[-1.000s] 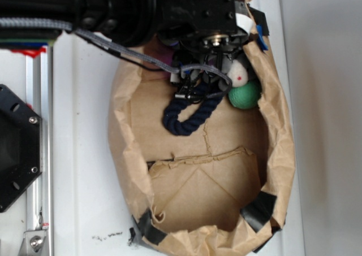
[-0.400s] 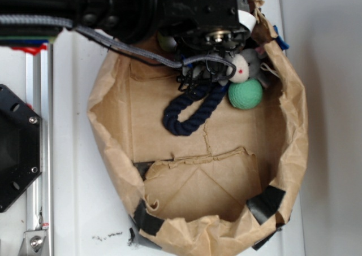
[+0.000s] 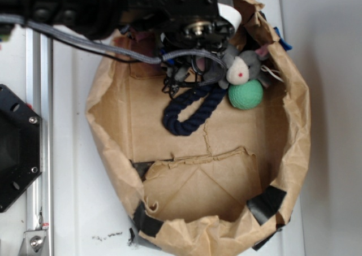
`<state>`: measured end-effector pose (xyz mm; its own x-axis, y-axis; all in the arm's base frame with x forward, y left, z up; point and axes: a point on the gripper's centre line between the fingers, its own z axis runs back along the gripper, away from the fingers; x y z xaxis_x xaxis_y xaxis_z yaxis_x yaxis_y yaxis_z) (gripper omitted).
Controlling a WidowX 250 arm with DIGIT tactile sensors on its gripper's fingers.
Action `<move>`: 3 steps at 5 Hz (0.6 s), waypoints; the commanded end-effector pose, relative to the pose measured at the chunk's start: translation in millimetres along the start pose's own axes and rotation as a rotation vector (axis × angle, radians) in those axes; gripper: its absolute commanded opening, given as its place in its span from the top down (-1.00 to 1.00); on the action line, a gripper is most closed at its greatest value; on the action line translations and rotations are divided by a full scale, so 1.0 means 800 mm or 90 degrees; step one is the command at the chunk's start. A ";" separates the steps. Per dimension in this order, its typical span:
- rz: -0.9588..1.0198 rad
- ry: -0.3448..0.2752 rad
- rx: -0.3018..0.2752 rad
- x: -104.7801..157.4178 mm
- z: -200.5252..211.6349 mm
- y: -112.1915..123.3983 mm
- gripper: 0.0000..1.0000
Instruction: Grab the green animal.
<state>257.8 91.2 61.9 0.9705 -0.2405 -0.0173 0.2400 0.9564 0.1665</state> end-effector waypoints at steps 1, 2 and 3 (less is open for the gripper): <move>0.019 -0.023 0.022 -0.007 0.025 0.022 -1.00; 0.027 -0.011 0.036 -0.007 0.022 0.027 -1.00; 0.040 0.011 0.046 -0.004 0.006 0.038 -1.00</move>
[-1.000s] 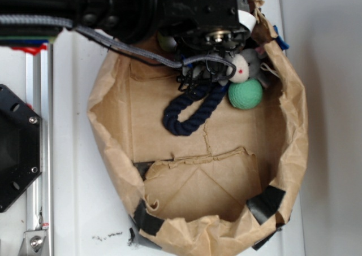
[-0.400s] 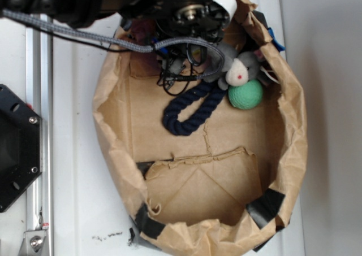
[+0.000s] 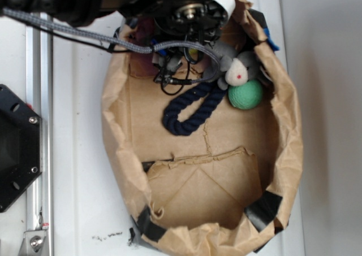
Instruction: Grab the green animal.
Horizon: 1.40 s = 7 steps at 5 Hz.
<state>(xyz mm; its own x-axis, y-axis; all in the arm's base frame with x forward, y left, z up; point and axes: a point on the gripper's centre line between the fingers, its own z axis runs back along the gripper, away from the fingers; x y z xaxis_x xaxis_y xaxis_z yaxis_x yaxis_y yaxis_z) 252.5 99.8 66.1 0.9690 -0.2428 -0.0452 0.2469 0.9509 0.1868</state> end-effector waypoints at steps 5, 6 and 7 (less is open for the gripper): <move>0.047 0.093 0.075 0.024 -0.040 0.017 1.00; 0.047 0.092 0.076 0.023 -0.040 0.017 1.00; 0.048 0.092 0.075 0.023 -0.040 0.016 1.00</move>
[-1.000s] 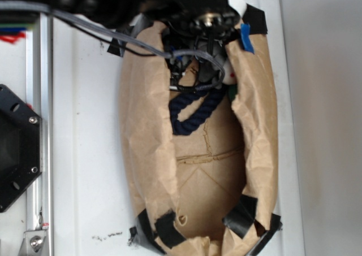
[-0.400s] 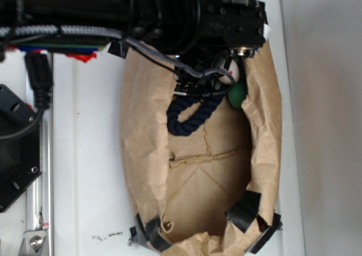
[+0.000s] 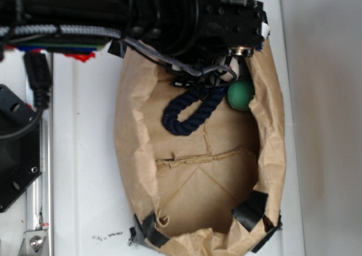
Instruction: Grab the green animal.
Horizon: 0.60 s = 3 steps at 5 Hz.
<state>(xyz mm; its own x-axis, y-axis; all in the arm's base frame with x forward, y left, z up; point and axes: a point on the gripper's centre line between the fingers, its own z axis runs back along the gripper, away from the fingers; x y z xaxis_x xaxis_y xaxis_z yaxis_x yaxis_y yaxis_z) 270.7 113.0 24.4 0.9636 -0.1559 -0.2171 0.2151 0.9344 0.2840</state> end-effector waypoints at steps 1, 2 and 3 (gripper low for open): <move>0.027 -0.027 0.005 0.000 0.015 0.006 1.00; 0.013 -0.082 0.015 -0.011 0.030 -0.001 1.00; -0.040 -0.148 -0.046 -0.036 0.073 -0.029 1.00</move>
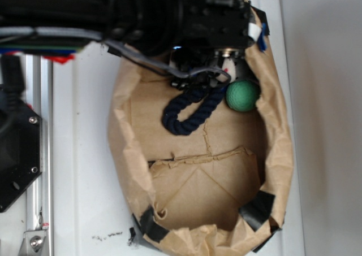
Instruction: Grab the green animal.
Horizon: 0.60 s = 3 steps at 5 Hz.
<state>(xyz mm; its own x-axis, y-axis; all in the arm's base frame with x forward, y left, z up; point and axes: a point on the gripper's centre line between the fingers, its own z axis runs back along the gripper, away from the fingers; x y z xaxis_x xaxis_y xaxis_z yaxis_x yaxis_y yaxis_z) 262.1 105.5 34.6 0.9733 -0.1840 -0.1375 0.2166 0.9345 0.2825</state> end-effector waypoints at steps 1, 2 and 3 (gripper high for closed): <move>-0.061 -0.141 -0.130 -0.039 0.127 -0.054 1.00; -0.059 -0.170 -0.162 -0.034 0.165 -0.070 1.00; -0.062 -0.188 -0.192 -0.025 0.191 -0.088 1.00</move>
<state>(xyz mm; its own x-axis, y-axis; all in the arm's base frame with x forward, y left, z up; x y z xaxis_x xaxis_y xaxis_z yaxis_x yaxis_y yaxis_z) 238.3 -3.9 142.1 0.9482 -0.3070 0.0811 0.3108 0.9497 -0.0390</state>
